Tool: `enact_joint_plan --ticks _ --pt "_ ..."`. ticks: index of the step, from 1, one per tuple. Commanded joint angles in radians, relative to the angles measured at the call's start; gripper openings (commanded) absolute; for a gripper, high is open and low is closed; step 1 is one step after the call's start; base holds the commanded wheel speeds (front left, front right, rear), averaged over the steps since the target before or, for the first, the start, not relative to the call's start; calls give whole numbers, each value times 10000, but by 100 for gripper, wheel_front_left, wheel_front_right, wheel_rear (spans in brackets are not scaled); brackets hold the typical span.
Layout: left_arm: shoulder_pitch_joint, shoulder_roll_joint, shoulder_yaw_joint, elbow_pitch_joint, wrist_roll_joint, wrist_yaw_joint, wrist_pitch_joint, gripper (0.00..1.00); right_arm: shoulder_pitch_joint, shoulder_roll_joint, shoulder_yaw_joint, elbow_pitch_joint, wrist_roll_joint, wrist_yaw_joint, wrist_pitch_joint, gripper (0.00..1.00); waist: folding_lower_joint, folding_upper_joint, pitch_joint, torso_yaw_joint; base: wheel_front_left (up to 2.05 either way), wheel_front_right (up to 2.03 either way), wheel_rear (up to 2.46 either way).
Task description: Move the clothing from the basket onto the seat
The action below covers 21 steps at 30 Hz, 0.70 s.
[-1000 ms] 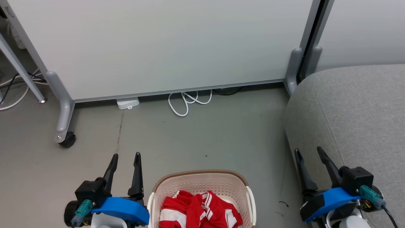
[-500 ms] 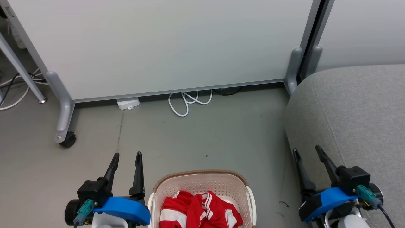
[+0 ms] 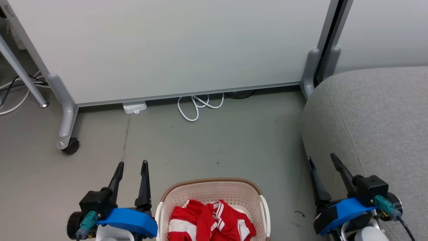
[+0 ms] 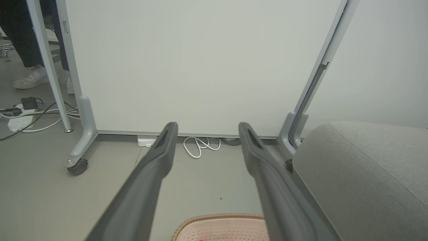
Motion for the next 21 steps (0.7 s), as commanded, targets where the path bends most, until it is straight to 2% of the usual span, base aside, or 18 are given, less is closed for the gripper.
enact_joint_plan --ticks 1,9,21 --pt "-4 7 25 -8 -20 41 -27 100 -90 -63 60 -46 26 22 12 100 0 0 110 -79 0 0 0" --pt "-246 8 -8 470 -14 -5 -27 100 -439 -58 249 -333 -63 16 41 100 0 0 966 -589 0 0 0" --pt "-1990 229 -352 2514 50 -194 -26 100 -1607 -49 692 -987 151 14 -110 100 0 0 3737 -1798 0 0 0"
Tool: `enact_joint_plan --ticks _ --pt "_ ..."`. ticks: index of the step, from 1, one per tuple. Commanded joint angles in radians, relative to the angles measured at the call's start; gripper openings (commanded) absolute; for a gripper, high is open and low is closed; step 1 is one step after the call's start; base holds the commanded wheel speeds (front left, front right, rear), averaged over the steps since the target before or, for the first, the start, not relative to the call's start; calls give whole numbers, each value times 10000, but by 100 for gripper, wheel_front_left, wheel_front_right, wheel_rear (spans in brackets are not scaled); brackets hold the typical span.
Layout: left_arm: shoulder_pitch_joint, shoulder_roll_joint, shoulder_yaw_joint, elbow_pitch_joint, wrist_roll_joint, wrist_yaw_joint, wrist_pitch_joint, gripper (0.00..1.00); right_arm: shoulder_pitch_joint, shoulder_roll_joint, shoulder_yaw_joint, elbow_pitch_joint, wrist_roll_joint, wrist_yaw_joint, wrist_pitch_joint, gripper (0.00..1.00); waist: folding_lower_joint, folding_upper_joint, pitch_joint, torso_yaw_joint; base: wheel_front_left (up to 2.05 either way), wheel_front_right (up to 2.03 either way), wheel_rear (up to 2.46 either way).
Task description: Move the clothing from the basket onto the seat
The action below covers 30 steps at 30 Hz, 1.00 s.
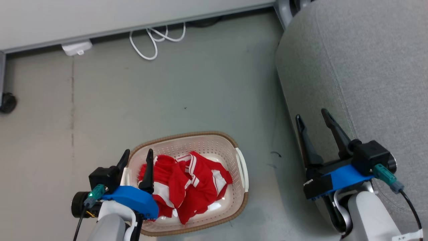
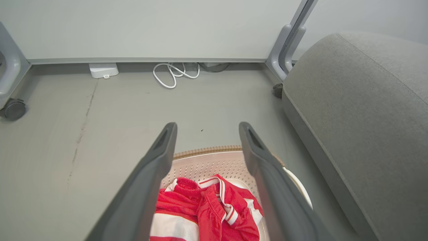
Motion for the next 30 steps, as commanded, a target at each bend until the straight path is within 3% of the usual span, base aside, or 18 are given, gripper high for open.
enact_joint_plan --ticks 1,14,23,30 --pt "-534 177 -38 327 60 -62 -26 100 -441 -27 116 -98 141 5 -120 100 -1 0 1197 -728 0 0 0" --pt "-2547 905 -104 2975 -69 -112 194 100 -1640 -19 1065 31 994 5 -574 100 -1 0 3588 -2062 0 0 0" --pt "-3356 1151 -453 4214 -135 -150 571 100 -1946 -19 1415 -140 1472 5 -627 100 -1 0 4402 -2554 0 0 0" --pt "-3824 1429 -445 4951 -114 177 437 100 -1939 -22 1563 -346 1639 5 -629 100 -1 0 4763 -2799 0 0 0"
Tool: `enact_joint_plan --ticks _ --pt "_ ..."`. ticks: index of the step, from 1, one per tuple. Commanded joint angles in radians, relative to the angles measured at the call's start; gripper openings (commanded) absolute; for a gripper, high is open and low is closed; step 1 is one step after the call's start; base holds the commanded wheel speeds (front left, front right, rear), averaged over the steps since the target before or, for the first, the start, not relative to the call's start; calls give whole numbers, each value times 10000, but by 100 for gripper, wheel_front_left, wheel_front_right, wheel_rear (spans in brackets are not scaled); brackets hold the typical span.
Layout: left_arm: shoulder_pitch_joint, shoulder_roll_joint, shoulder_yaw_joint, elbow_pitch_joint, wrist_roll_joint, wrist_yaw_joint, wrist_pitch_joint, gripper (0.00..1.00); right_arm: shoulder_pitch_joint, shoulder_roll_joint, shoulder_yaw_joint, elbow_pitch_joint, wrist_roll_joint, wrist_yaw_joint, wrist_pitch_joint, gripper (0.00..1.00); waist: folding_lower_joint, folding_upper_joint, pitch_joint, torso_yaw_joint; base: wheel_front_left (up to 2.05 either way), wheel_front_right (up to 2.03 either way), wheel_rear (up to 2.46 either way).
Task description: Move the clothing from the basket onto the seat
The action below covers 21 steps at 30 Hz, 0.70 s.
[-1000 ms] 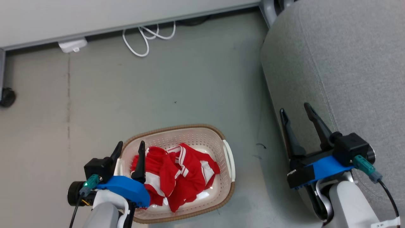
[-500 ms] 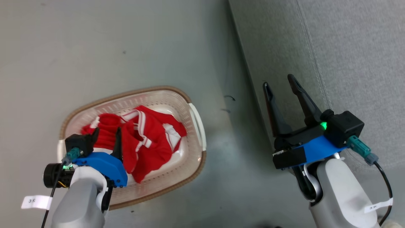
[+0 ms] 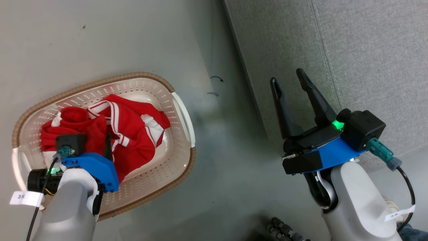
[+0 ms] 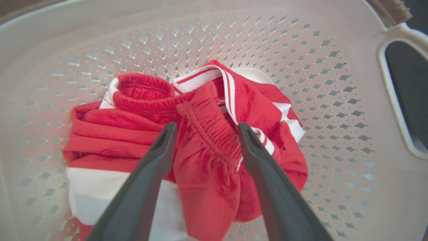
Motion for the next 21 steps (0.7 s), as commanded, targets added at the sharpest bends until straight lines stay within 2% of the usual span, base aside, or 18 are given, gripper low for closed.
enact_joint_plan --ticks 1,3,9,15,16,17,18,21 --pt "-258 84 12 109 46 131 -81 100 -90 -15 26 -57 62 5 -49 100 -2 0 105 -93 0 0 0" --pt "-359 150 1 273 61 315 -108 100 -65 -13 76 -78 109 5 -49 100 -2 0 173 -139 0 0 0" --pt "-639 110 37 821 -122 400 163 100 -14 -13 218 -123 267 5 -50 100 -2 0 296 -251 0 0 0" --pt "-752 31 -1 1080 -263 268 501 100 -17 -13 269 -93 349 5 -50 100 -2 0 321 -294 0 0 0" --pt "-777 32 -12 1114 -281 271 529 88 -27 -13 272 -86 349 5 -50 100 -2 0 321 -297 0 0 0" --pt "-790 25 -26 1140 -295 265 560 16 -36 -13 271 -80 352 5 -50 100 -2 0 316 -300 0 0 0" --pt "-799 9 -47 1174 -304 255 603 0 -43 -13 268 -79 355 5 -50 100 -2 0 311 -302 0 0 0" --pt "-844 -15 -80 1243 -341 216 712 0 -61 -13 245 -74 357 5 -51 100 -2 0 297 -288 0 0 0"
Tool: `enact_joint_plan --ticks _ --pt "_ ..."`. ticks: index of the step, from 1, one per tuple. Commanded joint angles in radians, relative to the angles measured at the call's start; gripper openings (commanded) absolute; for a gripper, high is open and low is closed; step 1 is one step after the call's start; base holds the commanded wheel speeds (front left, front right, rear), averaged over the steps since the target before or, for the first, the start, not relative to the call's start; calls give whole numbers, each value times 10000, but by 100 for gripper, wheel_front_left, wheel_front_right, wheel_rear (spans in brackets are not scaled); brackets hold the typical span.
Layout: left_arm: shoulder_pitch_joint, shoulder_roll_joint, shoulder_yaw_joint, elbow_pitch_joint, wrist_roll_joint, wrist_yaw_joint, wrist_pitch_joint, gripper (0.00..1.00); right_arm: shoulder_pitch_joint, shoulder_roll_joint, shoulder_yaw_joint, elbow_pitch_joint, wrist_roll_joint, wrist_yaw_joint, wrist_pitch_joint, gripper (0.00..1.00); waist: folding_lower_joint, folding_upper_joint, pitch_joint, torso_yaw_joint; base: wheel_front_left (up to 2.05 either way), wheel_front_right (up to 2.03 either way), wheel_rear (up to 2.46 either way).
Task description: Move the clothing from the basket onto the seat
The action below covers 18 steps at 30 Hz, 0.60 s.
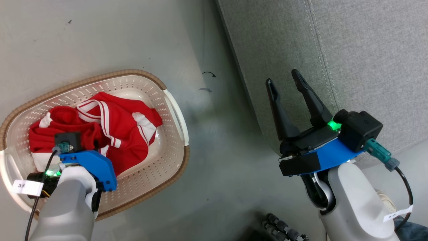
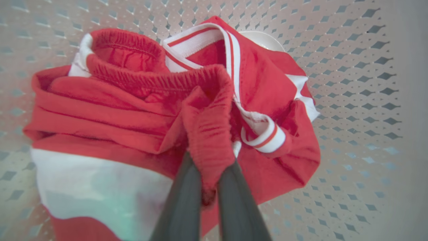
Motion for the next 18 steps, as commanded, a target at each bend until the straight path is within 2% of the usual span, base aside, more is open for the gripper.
enact_joint_plan --ticks 1,12,18 --pt "-199 34 -13 18 -54 -34 -2 0 -75 -11 -16 10 66 5 -49 100 -1 0 -4 11 0 0 0" --pt "-262 -11 -128 126 -227 -164 -119 0 -172 -11 -84 43 -3 5 -49 100 -1 0 -111 109 0 0 0" --pt "-184 -231 -142 161 -387 -248 -289 0 -193 -13 -208 163 -156 5 -49 100 -1 0 -501 406 0 0 0"
